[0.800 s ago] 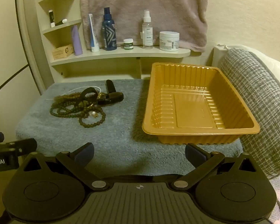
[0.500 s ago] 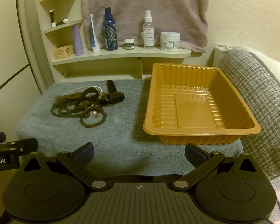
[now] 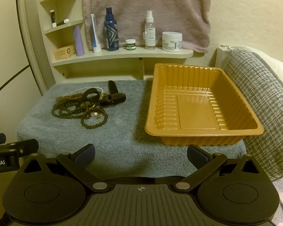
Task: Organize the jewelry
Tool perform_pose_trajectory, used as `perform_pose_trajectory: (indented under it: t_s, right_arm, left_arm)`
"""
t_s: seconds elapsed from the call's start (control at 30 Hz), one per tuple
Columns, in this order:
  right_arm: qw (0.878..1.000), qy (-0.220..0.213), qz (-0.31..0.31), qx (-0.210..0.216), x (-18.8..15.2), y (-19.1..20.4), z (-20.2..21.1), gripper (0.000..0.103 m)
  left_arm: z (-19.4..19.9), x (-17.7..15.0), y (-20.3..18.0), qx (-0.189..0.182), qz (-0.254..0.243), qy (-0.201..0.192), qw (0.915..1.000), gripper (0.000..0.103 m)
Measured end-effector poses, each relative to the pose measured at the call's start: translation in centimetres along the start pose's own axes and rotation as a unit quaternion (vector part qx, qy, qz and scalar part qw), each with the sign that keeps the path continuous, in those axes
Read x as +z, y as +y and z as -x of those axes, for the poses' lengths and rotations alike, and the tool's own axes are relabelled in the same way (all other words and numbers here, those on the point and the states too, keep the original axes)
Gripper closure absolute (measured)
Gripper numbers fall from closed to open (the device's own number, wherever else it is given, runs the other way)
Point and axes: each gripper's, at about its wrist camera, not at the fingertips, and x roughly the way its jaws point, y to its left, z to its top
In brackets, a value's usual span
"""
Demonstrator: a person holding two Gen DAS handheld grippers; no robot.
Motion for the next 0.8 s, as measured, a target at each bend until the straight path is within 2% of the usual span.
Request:
perform_pose_trajectory:
  t_s: [0.8]
  right_arm:
    - [1.000,0.000,0.000,0.000,0.01,-0.01,0.00,0.000]
  left_arm:
    - [0.02,0.02,0.04,-0.001,0.000,0.000,1.0000,0.005]
